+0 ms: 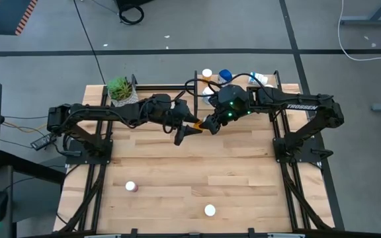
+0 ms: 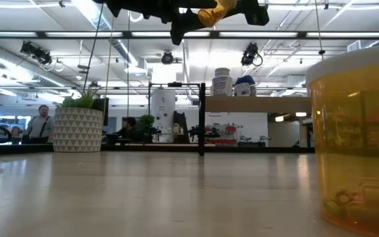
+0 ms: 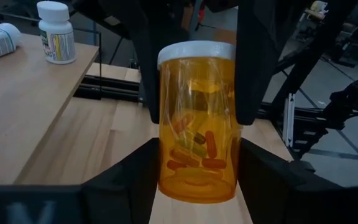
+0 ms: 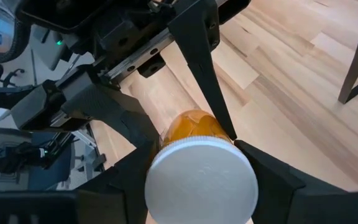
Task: Pick and place medicine bottles onto shelf by color
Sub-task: Put the top orange pill bottle on the shelf aligned with the blue pill bottle
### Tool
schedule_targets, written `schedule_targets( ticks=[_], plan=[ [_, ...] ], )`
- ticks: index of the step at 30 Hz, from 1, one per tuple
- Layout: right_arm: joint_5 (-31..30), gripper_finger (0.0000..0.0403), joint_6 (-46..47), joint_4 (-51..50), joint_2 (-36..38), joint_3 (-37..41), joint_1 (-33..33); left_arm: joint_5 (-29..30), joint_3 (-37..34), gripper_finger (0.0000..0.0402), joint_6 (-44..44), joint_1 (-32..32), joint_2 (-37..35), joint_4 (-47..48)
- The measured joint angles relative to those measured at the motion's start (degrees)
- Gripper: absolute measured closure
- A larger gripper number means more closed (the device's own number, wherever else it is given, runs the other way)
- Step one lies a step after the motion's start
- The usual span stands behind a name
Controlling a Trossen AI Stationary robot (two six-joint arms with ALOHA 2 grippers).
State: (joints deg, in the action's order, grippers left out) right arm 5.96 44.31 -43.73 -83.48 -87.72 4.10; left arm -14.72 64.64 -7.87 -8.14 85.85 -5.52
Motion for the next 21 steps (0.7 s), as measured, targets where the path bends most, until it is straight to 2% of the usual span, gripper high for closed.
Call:
schedule_targets(
  ticks=[5, 12, 19, 21],
  plan=[
    [0.13, 0.0184, -0.07, 0.01, 0.00, 0.02, 0.25, -0.19, 0.08, 0.0188, 2.97, -0.09, -0.04, 1.61],
    [1.20, 0.0188, 0.58, -1.87, 1.67, 0.02, 2.75, -0.07, -0.04, 0.0167, 9.16, -2.36, 0.00, 11.65],
    [1.62, 0.0188, 0.94, -13.35, 3.79, 0.02, 7.83, 0.04, -0.04, 0.0159, 10.04, -6.92, -0.54, 17.91],
    [1.66, 0.0188, -0.61, -16.83, 3.74, -0.60, 9.28, 0.06, 0.01, 0.0161, 10.07, -8.00, -1.22, 17.10]
  ],
)
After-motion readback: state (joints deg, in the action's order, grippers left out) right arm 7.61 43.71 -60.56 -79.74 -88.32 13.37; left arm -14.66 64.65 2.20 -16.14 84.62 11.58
